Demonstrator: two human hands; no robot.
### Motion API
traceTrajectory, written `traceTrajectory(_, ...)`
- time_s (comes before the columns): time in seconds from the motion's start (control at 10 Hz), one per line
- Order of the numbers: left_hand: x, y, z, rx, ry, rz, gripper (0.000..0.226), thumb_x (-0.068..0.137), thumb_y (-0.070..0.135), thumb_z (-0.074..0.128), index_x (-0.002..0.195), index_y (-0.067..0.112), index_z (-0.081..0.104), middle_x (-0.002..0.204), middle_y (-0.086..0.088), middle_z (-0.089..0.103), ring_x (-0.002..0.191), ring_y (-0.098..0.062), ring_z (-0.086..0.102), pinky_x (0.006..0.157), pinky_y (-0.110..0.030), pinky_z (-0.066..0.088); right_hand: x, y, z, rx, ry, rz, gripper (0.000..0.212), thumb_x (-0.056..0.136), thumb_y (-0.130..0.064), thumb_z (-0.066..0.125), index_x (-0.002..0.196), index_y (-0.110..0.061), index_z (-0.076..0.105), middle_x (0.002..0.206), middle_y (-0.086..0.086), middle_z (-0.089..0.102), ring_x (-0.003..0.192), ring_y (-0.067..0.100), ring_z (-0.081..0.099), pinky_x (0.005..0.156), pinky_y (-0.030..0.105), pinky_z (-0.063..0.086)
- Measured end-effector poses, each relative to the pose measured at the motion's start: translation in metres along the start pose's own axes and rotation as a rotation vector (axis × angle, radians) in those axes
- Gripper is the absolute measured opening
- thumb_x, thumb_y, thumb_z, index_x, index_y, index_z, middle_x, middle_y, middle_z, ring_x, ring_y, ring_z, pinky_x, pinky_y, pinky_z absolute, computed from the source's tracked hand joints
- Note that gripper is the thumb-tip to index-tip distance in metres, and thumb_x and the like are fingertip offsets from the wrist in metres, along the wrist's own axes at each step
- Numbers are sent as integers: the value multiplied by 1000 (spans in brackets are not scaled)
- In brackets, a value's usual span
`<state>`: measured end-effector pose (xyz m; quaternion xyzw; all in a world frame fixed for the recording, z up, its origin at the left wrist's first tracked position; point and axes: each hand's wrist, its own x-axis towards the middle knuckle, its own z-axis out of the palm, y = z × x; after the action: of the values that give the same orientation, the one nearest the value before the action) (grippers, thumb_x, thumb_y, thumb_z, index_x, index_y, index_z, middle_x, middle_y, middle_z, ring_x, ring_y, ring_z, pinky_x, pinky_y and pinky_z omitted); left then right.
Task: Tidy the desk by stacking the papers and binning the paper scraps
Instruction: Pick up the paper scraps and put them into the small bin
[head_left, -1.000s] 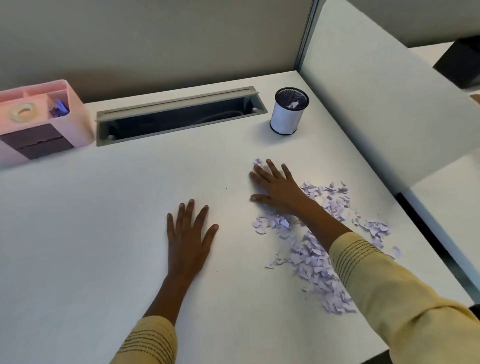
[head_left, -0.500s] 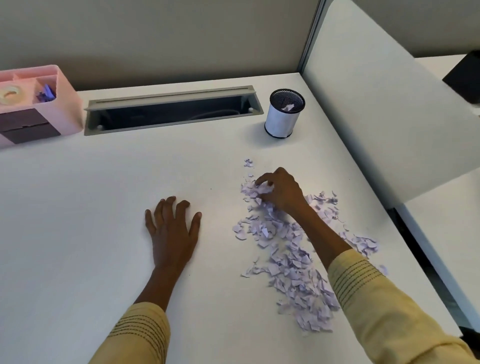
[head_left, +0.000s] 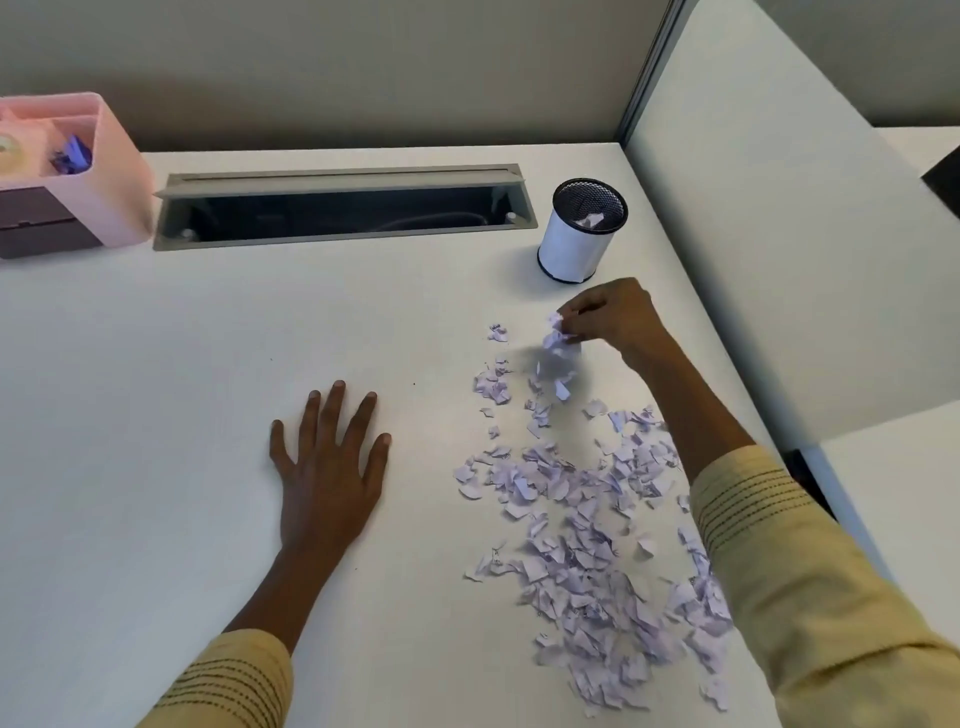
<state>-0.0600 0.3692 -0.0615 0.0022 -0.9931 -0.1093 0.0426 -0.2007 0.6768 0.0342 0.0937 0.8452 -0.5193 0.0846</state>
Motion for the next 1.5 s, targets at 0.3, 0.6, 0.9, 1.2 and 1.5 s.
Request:
traceTrajectory(0.3, 0, -1, 1, 27, -50, -7, 60, 93, 58, 23, 145, 32, 36, 156, -1, 27, 145, -23, 23, 113, -59, 12, 69, -63, -49, -66, 310, -210, 18, 68, -8, 78, 83, 0, 75, 46, -10, 63, 44, 0, 60, 57, 17, 51)
traceTrajectory(0.6, 0, 0, -1, 26, -41, -3, 61, 92, 59, 21, 145, 32, 38, 156, -1, 28, 144, -24, 24, 113, -59, 12, 102, -72, -46, -444, 260, -171, 24, 71, -12, 76, 93, -6, 74, 72, -1, 71, 44, -17, 49, 59, 1, 40)
traceTrajectory(0.9, 1, -1, 0, 20, -12, -3, 60, 92, 59, 23, 143, 31, 41, 155, -1, 31, 143, -24, 27, 112, -59, 12, -2, -36, -20, -404, -80, -135, 31, 65, -20, 85, 92, -11, 72, 83, 9, 68, 67, 18, 57, 58, 26, 47)
traceTrajectory(1.2, 1, -2, 4, 5, 0, -6, 58, 93, 58, 26, 142, 32, 42, 155, 0, 30, 144, -23, 24, 113, -58, 9, -70, 27, 44, -723, -388, -140, 74, 44, -38, 92, 109, -30, 59, 104, 3, 42, 91, 18, 48, 73, 29, 44)
traceTrajectory(1.5, 1, -2, 5, -8, 13, -9, 59, 92, 59, 26, 142, 32, 43, 155, 0, 30, 144, -22, 24, 113, -57, 7, -67, 26, 59, -602, -315, -166, 20, 64, -5, 81, 83, -6, 73, 78, 2, 61, 67, 16, 55, 66, 28, 49)
